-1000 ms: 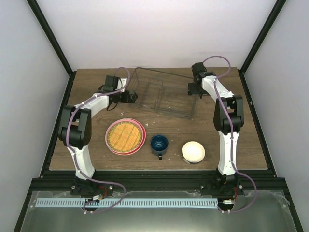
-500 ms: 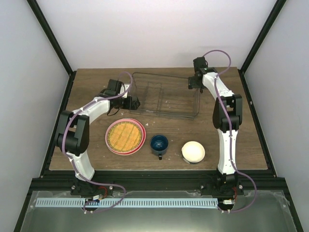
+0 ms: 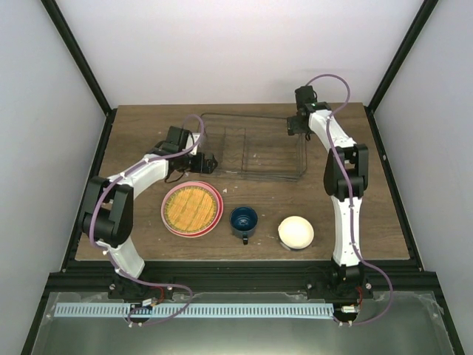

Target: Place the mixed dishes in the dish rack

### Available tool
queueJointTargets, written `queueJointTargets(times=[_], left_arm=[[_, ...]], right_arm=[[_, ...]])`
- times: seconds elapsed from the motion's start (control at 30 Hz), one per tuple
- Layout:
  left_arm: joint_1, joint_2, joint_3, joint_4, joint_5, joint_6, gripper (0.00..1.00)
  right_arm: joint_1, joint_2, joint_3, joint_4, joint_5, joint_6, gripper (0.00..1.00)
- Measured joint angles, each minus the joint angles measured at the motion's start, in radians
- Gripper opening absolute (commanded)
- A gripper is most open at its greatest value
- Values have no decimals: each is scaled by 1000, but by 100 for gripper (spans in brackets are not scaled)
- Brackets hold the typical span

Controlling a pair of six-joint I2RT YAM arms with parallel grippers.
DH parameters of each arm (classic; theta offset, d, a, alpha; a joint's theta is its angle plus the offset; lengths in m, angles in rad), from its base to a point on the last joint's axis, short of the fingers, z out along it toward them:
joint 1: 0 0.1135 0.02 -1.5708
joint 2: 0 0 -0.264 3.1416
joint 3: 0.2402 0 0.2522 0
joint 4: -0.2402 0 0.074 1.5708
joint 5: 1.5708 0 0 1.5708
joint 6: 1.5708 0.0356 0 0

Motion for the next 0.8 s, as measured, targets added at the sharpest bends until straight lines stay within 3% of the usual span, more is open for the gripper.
queueJointTargets(times=[0.43,0.8], left_arm=[[-12,-35,-26,3,-21,-18,100],[-14,-135,-31,-66,-171,-18,100]], right_arm=[[-6,55,97,9,-7,-54,100],[14,-70,-89,13,-100,-42,100]])
